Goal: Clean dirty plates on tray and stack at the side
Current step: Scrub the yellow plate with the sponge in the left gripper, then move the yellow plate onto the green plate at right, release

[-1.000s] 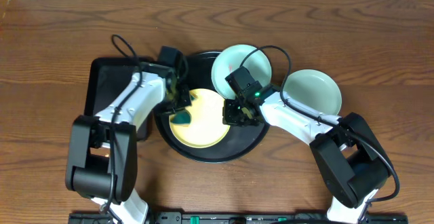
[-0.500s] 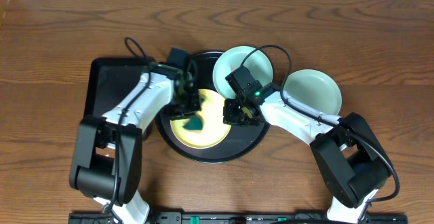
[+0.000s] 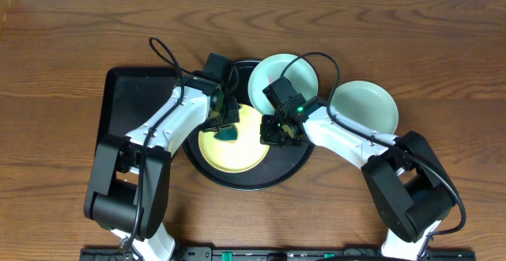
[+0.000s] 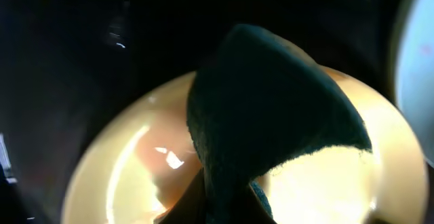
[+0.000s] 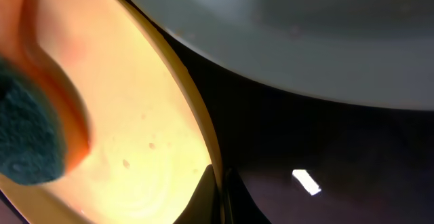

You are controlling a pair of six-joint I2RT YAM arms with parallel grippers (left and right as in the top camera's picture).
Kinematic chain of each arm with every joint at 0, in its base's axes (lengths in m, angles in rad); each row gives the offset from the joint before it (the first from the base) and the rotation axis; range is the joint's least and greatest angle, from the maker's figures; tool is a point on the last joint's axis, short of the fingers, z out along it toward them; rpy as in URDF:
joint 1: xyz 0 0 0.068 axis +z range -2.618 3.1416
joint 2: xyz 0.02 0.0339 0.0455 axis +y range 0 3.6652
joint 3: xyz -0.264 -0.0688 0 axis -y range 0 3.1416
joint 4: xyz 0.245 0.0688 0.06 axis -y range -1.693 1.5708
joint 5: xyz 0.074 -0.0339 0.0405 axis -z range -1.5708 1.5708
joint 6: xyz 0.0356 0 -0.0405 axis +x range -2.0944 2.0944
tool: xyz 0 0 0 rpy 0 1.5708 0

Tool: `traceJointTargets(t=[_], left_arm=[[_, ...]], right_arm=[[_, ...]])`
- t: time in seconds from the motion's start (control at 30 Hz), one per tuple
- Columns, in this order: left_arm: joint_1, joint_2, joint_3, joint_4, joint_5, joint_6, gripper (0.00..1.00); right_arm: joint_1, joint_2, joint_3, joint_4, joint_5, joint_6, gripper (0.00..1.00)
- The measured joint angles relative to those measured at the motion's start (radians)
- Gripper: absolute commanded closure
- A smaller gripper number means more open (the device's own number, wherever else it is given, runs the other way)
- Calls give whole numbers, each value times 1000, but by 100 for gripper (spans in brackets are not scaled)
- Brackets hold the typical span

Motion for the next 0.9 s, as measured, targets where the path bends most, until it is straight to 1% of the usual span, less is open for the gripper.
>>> traceJointTargets(t=[0.13, 0.33, 0.47, 0.63, 0.77, 0.9], left_arm=[[0, 1, 42, -52, -48, -18, 93], [48, -11, 199, -179, -87, -21, 93], [121, -64, 278, -256, -94, -13, 92], [254, -150, 301, -305, -99, -5, 92], [356, -158, 301, -338, -106, 3, 92], [418, -156, 301, -349, -111, 6, 92]], right_arm=[[0, 0, 0, 1, -4, -4, 99], [0, 0, 0, 3, -23, -40, 99], [-1, 0, 0, 5, -61, -98, 99], [-1, -7, 2, -12, -75, -163, 99], [0, -74, 2, -48, 3, -199, 99], [9, -188, 2, -64, 150, -244, 99]])
